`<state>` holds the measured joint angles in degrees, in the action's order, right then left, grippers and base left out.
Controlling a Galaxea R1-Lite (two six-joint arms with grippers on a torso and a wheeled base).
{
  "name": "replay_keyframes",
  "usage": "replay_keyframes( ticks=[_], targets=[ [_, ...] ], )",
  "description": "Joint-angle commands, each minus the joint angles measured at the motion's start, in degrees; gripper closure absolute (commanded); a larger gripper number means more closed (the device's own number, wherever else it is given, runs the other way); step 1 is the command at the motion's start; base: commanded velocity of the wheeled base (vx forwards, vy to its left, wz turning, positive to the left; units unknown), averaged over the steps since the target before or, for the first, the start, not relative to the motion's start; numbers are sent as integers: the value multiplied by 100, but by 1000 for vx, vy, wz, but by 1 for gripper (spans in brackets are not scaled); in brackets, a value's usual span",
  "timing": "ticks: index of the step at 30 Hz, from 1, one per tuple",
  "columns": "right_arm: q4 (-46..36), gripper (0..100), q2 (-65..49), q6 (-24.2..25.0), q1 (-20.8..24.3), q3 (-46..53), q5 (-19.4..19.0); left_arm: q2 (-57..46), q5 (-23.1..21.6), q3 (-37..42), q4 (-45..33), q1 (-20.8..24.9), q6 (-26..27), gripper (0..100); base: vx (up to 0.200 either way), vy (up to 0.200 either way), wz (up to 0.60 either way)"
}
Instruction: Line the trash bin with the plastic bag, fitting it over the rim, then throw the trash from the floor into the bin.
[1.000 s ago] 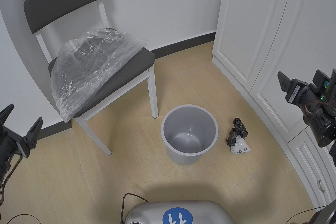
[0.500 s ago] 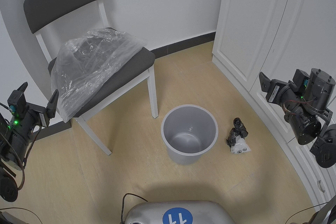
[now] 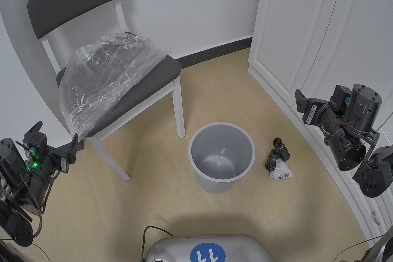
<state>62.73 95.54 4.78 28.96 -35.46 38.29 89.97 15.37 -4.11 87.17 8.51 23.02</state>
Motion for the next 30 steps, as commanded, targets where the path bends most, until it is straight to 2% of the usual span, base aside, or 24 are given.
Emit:
replay_keyframes(
  ticks=[1,6,10,23,30],
  targets=[
    [2,0,-70,-38,-22,4,-6,-58,1,244,-16,-60,142,0,0,0,0],
    [-7,0,79,-38,-40,-40,-50,65,1,411,-78,63,168,0,0,0,0],
    [2,0,308,-38,-40,-31,-67,249,-17,411,-412,63,124,0,0,0,0],
    [20,0,545,-21,-75,-48,-67,1506,54,-55,72,63,107,0,0,0,0],
    [20,0,554,-21,-128,-57,-67,1568,54,-336,63,-236,19,0,0,0,0]
  ],
)
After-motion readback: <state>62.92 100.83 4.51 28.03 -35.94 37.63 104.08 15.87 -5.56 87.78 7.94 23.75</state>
